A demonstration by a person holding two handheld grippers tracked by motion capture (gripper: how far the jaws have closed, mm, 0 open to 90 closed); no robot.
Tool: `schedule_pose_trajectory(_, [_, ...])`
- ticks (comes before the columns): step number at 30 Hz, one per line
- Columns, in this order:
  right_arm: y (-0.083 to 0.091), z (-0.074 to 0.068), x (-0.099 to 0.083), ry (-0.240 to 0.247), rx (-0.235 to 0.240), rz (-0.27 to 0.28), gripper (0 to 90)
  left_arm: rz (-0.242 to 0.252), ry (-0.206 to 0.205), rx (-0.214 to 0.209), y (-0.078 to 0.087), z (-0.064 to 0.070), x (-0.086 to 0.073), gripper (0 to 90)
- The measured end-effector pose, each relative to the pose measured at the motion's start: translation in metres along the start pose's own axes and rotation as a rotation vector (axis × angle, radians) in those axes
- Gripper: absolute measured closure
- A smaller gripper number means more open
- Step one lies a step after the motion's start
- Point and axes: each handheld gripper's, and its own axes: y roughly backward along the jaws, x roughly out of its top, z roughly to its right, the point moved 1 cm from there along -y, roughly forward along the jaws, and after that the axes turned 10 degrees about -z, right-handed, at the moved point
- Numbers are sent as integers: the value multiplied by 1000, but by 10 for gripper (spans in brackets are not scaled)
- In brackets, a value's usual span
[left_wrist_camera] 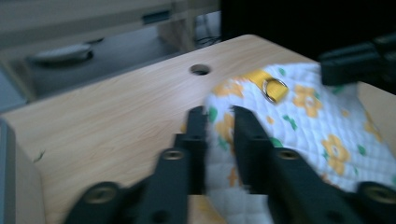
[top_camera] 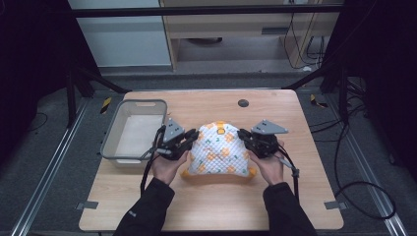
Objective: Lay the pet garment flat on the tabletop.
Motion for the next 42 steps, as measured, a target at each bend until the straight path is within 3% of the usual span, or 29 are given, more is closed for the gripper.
schedule_pose_trajectory(1, [-23, 7, -6, -34, -50, -58, 767, -31, 34, 6, -10, -7, -2, 512])
schedule_pose_trajectory(3, [-28, 9, -10, -39, -66, -75, 736, -70, 87, -1, -18, -16, -10, 485])
schedule_pose_trajectory(4, [-30, 10, -13, -39, -75, -73, 708, -75, 87, -3, -16, -18, -15, 456])
schedule_pose_trajectory(7, [-19, 9, -23, -12, -59, -65, 669, -77, 40, 9, -3, -21, -29, 410])
schedule_pose_trajectory(9, [-7, 8, -28, 4, -38, -63, 621, -64, 37, -5, 9, -24, -37, 386])
schedule_pose_trajectory(10, [0, 7, -31, 14, -39, -60, 598, -73, 35, -7, 14, -25, -41, 374])
schedule_pose_trajectory(11, [13, 6, -38, 26, -25, -58, 557, -78, 3, -1, 23, -25, -50, 360])
schedule_pose_trajectory(14, [24, 5, -48, 43, -12, -63, 488, -103, -28, -4, 29, -23, -62, 347])
schedule_pose_trajectory(20, [36, 3, -84, 48, 33, -106, 423, -190, -66, -34, 18, -13, -93, 336])
schedule_pose_trajectory(21, [33, 1, -96, 51, 39, -135, 422, -229, -87, -38, 9, -9, -98, 341])
schedule_pose_trajectory(26, [20, -3, -107, 60, 72, -188, 434, -249, -101, -53, -2, 1, -102, 346])
schedule_pose_trajectory(32, [5, -8, -109, 77, 99, -217, 497, -299, -128, -74, -10, 7, -109, 423])
schedule_pose_trajectory(36, [-5, -12, -110, 94, 123, -251, 562, -318, -128, -90, -15, 11, -110, 565])
schedule_pose_trajectory(37, [-8, -13, -111, 110, 116, -262, 626, -333, -128, -91, -17, 11, -111, 638])
schedule_pose_trajectory(38, [-8, -13, -111, 110, 116, -262, 626, -333, -128, -91, -17, 11, -111, 678])
schedule_pose_trajectory(39, [-9, -12, -110, 101, 119, -268, 724, -339, -122, -97, -18, 10, -110, 719])
schedule_pose_trajectory(42, [-9, -13, -109, 107, 124, -276, 795, -333, -110, -105, -16, 10, -109, 820])
